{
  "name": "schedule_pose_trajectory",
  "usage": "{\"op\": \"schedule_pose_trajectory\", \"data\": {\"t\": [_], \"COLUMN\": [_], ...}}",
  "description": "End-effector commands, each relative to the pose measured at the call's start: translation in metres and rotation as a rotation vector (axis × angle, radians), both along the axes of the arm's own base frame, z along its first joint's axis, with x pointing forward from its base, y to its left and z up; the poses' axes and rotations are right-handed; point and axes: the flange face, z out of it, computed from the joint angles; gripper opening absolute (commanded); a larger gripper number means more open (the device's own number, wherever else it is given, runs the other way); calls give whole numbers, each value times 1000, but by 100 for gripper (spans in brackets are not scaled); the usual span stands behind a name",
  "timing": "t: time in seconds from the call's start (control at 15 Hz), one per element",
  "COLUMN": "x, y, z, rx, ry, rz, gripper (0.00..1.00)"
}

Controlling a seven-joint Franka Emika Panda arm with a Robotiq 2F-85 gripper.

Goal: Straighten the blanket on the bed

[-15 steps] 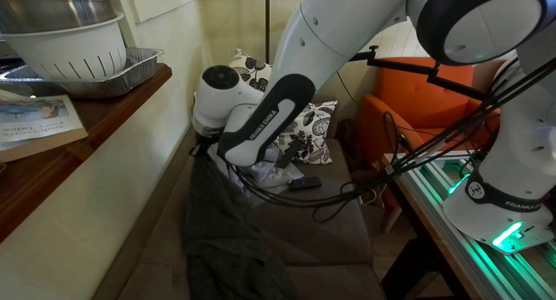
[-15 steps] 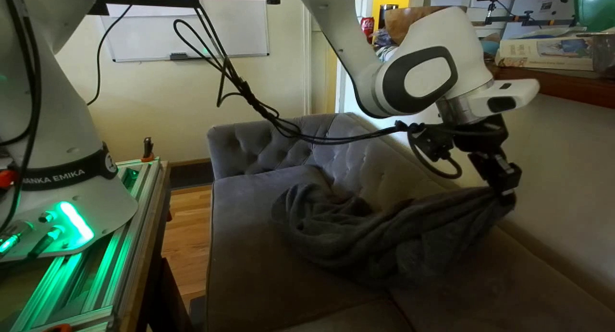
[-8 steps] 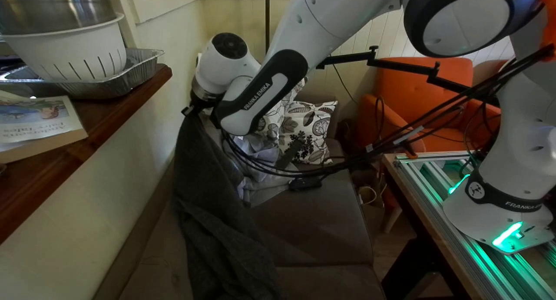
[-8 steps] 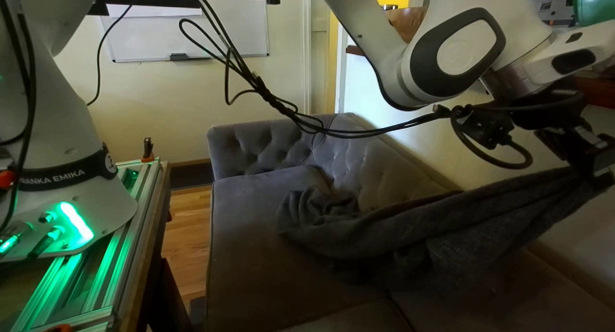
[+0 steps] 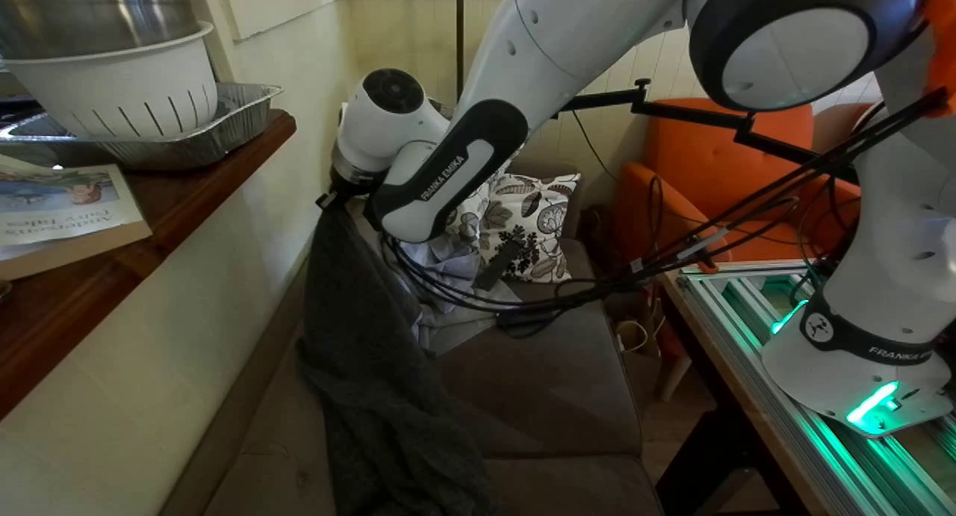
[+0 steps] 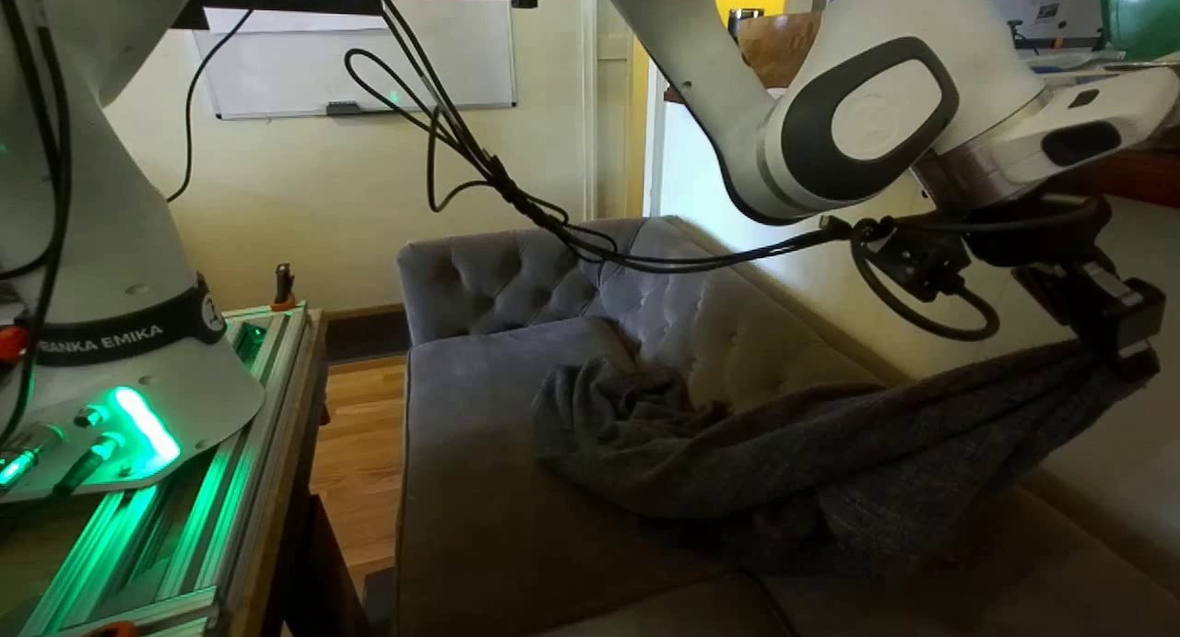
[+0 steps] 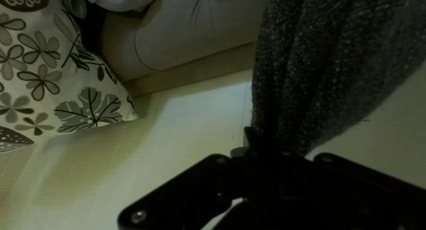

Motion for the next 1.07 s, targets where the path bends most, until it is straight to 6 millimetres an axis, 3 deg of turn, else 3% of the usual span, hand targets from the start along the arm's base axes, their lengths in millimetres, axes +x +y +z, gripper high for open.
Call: {"op": "schedule_pose_trajectory", "data": {"t": [0.0,0.27,0.47,0.73,0.8,1.0], "x": [30,63,75,89,73,81], "y": [-19,-33,-57,-71,-65,-68], "z": [12,35,48,53,47,41], "rx": [-59,-123,-155,-164,-142,-139], "ry": [-101,-225,-265,-373,-300,-333], "rz": [-85,-164,-282,-357,-353,-355], "gripper": [3,3,3,2,4,4]}}
